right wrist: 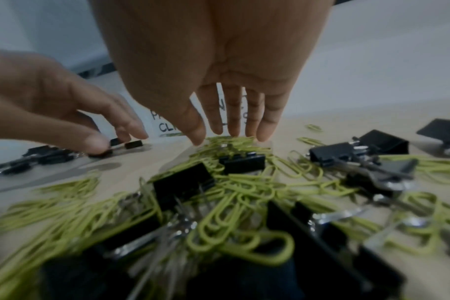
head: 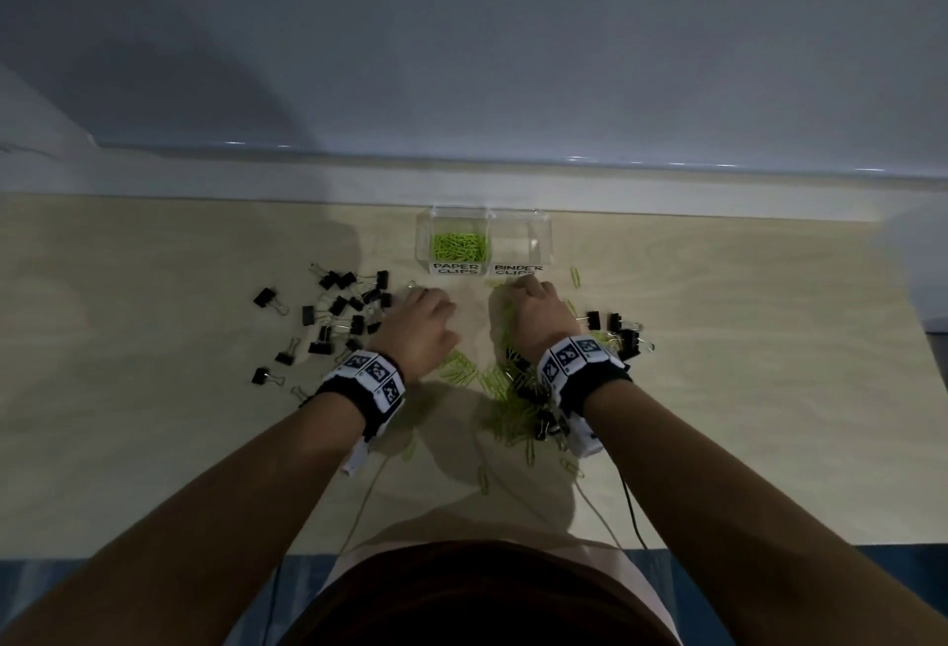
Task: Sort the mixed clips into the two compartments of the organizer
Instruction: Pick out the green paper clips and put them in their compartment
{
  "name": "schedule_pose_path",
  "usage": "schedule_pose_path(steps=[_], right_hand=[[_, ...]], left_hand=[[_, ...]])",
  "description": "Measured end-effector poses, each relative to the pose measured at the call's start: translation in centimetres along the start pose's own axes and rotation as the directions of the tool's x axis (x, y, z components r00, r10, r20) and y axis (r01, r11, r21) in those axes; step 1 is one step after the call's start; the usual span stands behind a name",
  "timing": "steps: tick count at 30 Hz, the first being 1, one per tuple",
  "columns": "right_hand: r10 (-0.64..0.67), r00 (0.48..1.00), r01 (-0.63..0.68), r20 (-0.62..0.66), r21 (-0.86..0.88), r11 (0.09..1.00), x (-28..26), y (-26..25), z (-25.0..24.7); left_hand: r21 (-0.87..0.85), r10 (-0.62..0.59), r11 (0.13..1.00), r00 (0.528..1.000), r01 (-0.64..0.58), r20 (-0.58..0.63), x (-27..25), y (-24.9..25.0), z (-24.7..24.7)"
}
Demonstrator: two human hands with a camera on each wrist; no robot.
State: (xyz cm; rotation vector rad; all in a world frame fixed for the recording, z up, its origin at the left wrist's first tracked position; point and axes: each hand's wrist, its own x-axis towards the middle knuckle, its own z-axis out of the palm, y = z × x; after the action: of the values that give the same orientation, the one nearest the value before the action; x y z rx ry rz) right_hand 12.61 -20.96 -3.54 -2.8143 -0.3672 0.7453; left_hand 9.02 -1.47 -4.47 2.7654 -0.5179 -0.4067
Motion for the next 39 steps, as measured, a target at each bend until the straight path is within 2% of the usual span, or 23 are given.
schedule_pose_path(steps=[2,4,8,11,15,17,19,21,23,26,28,31,33,35,37,39], right_hand=[[-0.095,0.995,0.096,0.015,-0.055,0.994,-0.3,-0.6,0.4],[-0.165,0.986,0.166,0.021,-0.047,0.985,-1.3,-1.1,0.6],[-0.238,0.971,0.239,0.028,-0.007,0.971,-2.5,-1.7,0.4],[-0.212,0.973,0.211,0.091,0.020,0.977,-2.2,-2.1,0.3],[-0.238,0.966,0.239,0.099,-0.008,0.971,-2.3,-2.5,0.1],[-0.215,0.974,0.214,0.072,0.025,0.976,-2.2,-2.3,-0.2],[-0.121,0.993,0.117,0.018,0.152,0.982,-2.1,-1.9,-0.5],[0.029,0.999,-0.010,-0.040,0.399,0.917,-1.9,-1.3,-0.9],[0.133,0.990,-0.078,-0.048,0.596,0.799,-1.9,-0.8,-1.6],[0.171,0.984,-0.077,-0.045,0.757,0.648,-1.3,-0.6,-3.6],[0.166,0.981,-0.020,-0.102,0.796,0.605,-0.3,-1.2,-5.3],[0.202,0.960,0.029,-0.195,0.784,0.620,2.1,-2.5,-7.4],[0.231,0.933,0.050,-0.276,0.735,0.676,3.7,-3.7,-8.3],[0.215,0.933,0.049,-0.288,0.694,0.718,4.5,-4.8,-9.0],[0.131,0.964,0.034,-0.232,0.596,0.802,4.8,-5.3,-9.1],[0.063,0.976,0.052,-0.211,0.499,0.865,4.2,-4.7,-9.0]], left_hand=[[-0.007,0.074,0.997,0.986,-0.073,0.149,-1.2,0.5,0.5],[-0.027,0.067,0.998,0.970,-0.062,0.235,-1.6,0.9,1.6],[-0.126,0.010,0.992,0.978,0.017,0.210,-1.2,1.5,2.5],[-0.197,-0.042,0.977,0.983,0.077,0.176,-1.1,2.5,2.3],[-0.137,-0.054,0.987,0.976,0.084,0.210,-1.0,2.9,2.1],[-0.117,-0.051,0.990,0.977,0.077,0.205,-0.9,2.6,2.0],[-0.156,-0.074,0.982,0.982,0.103,0.176,-1.0,2.3,1.7],[-0.285,-0.141,0.942,0.980,0.176,0.139,-0.9,2.0,1.1],[-0.448,-0.210,0.864,0.973,0.229,0.092,-0.6,1.7,-0.1],[-0.587,-0.279,0.779,0.960,0.220,-0.011,0.9,1.5,-2.8],[-0.625,-0.351,0.748,0.932,0.222,-0.088,2.6,1.2,-4.6],[-0.654,-0.452,0.720,0.872,0.232,-0.189,5.3,1.0,-7.1],[-0.602,-0.465,0.757,0.857,0.254,-0.223,7.0,1.0,-8.1],[-0.551,-0.472,0.778,0.859,0.301,-0.199,8.1,1.0,-8.7],[-0.470,-0.468,0.806,0.873,0.359,-0.135,8.6,0.8,-8.7],[-0.343,-0.406,0.874,0.905,0.344,-0.128,8.1,0.7,-8.3]])
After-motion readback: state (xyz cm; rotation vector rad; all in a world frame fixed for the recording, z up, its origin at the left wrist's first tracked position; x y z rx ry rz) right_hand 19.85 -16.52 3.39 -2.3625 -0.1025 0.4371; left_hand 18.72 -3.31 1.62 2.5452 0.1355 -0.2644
